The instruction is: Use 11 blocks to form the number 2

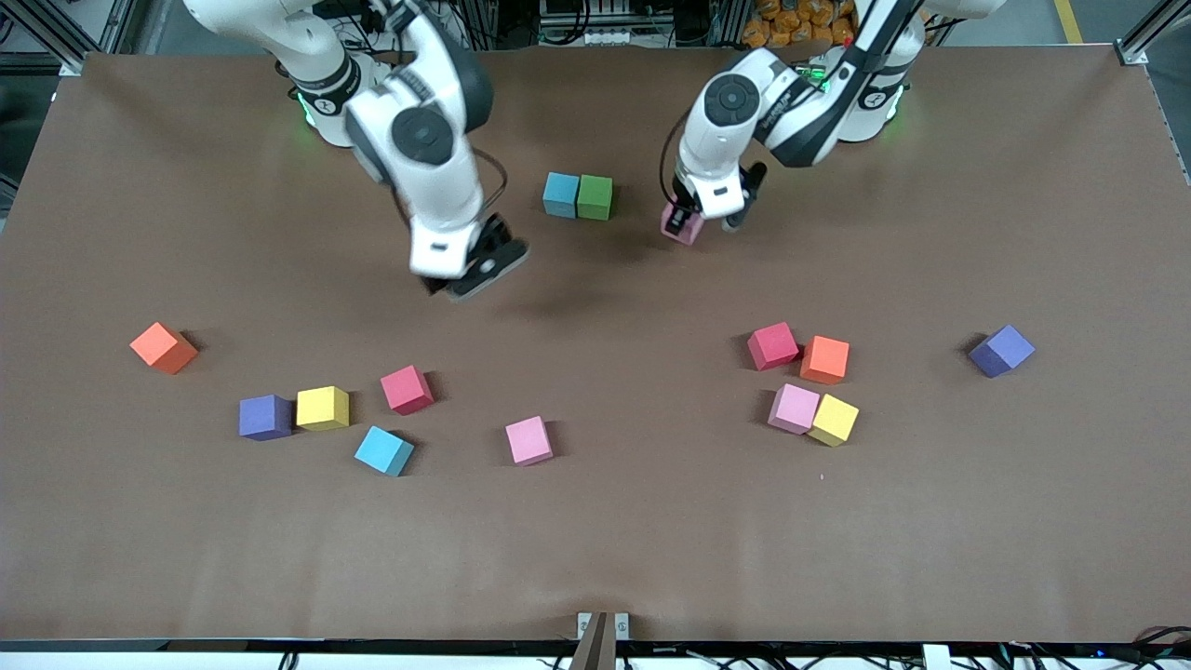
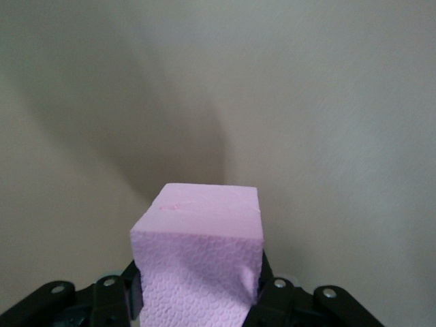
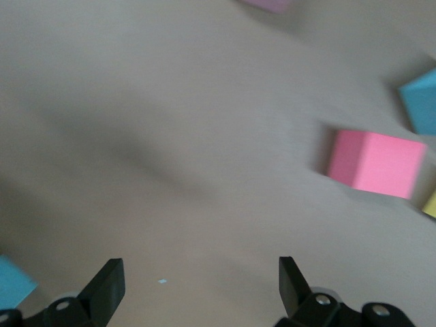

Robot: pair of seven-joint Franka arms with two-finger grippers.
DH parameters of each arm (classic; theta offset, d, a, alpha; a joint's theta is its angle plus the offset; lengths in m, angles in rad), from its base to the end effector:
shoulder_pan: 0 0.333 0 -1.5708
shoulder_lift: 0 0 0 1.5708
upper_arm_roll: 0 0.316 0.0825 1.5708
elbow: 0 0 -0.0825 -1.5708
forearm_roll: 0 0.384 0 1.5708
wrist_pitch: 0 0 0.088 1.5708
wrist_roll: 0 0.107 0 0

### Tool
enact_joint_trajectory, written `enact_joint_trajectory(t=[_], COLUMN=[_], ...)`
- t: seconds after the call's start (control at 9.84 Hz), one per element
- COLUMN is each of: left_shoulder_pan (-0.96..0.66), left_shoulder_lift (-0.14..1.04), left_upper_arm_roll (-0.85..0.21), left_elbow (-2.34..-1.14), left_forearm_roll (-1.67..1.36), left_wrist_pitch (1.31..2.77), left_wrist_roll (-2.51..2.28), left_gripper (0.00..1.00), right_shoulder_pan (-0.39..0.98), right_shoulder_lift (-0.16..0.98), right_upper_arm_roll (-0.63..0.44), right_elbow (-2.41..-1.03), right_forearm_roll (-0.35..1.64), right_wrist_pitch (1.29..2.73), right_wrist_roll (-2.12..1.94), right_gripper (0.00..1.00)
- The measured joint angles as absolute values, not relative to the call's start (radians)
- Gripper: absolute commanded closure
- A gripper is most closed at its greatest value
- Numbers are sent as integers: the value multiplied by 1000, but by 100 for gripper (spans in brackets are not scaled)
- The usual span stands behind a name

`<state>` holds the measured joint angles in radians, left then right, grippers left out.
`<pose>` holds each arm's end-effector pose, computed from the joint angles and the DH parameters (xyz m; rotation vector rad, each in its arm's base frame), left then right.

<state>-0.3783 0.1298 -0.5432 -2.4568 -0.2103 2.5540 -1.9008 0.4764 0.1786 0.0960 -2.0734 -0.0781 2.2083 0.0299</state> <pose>0.2902 -0.3835 0.2517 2.6098 1.7079 -0.2857 0.4818 0.3062 0.3413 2.9531 0.8960 -0.0422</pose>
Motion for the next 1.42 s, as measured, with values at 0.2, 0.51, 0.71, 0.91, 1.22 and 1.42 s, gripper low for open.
enact_joint_trajectory(t=[0.2,0.51,0.71,0.91,1.22,1.42], left_shoulder_pan=[-380,-396,-424,-426,-426,-426], left_shoulder_lift=[131,148,180,211,247,270], left_upper_arm_roll=[-573,-582,-586,-585,-585,-584], left_elbow=[-2447,-2445,-2441,-2429,-2380,-2353], left_forearm_roll=[-318,-339,-340,-341,-341,-341], left_wrist_pitch=[2554,2562,2588,2599,2612,2613], left_wrist_roll=[-1940,-2027,-2084,-2097,-2126,-2154], left_gripper=[100,100,100,100,100,100], right_shoulder_pan=[364,249,217,214,201,200], right_shoulder_lift=[227,346,435,507,561,575], right_upper_arm_roll=[96,96,96,96,96,97], right_elbow=[-2035,-1911,-1858,-1844,-1840,-1841], right_forearm_roll=[-78,-76,-75,-72,-67,-65], right_wrist_pitch=[2249,2261,2328,2405,2435,2445], right_wrist_roll=[-34,-99,-110,-110,-110,-110], right_gripper=[0,0,0,0,0,0])
